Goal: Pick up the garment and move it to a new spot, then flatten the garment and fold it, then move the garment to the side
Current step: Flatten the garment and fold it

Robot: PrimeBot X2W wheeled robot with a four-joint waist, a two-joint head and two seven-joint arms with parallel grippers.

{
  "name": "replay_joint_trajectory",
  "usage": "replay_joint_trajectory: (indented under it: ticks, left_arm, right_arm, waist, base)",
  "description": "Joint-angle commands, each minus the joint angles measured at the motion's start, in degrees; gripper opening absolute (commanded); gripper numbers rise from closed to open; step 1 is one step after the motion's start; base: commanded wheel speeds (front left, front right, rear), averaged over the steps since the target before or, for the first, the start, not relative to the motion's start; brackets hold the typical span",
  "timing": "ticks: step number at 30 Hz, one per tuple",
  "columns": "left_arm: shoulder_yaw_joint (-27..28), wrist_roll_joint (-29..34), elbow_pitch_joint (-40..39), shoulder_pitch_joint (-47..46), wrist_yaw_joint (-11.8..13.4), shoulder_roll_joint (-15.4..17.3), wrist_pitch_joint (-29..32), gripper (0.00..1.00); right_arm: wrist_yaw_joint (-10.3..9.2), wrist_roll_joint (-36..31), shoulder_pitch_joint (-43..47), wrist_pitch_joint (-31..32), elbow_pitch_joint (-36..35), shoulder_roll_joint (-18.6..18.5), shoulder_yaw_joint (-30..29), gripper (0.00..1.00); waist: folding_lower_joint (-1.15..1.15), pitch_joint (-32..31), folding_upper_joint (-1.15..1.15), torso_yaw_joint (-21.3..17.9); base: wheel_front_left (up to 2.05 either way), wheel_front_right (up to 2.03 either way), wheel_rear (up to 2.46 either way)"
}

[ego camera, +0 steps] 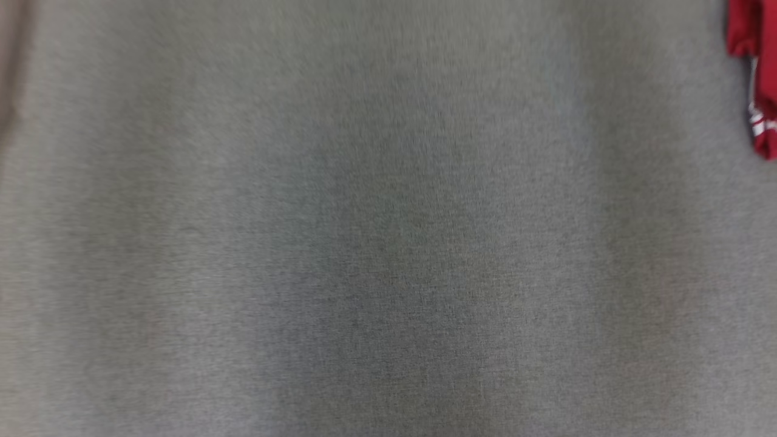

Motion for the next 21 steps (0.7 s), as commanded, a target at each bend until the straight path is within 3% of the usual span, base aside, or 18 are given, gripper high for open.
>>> replay_joint_trajectory:
  ticks: [1, 5, 10, 21]
  left_arm:
    - [0.08, -0.02, 0.88, -1.22, 0.09, -0.29, -0.17, 0.0]
    - [-0.42, 0.44, 7.66, -11.98, 0.09, -1.83, -0.52, 0.0]
    - [-2.22, 0.0, 14.41, -19.07, 0.1, -3.54, -1.81, 0.0]
    - [-6.32, -4.3, 20.69, -18.58, 0.1, -3.68, -4.97, 0.0]
  right_arm:
    - [0.09, -0.45, -1.15, -0.31, 0.87, 0.37, -0.17, 0.0]
    - [0.09, -3.47, -11.33, -2.37, 7.66, 1.8, -0.24, 0.0]
    - [0.09, -5.54, -18.43, -5.05, 15.43, 3.35, -0.18, 0.0]
    - [0.09, -4.17, -19.43, -8.52, 22.78, 4.37, 3.18, 0.0]
  waist:
    - [-0.02, 7.6, -0.01, -2.26]
    - [-0.02, 10.29, -0.01, -2.87]
    - [-0.02, 12.57, -0.01, -2.92]
    - [-0.02, 15.25, -0.01, -2.98]
  base:
    - [0.0, 0.0, 0.0]
    - [0.0, 0.0, 0.0]
    - [0.0, 0.0, 0.0]
    - [0.0, 0.0, 0.0]
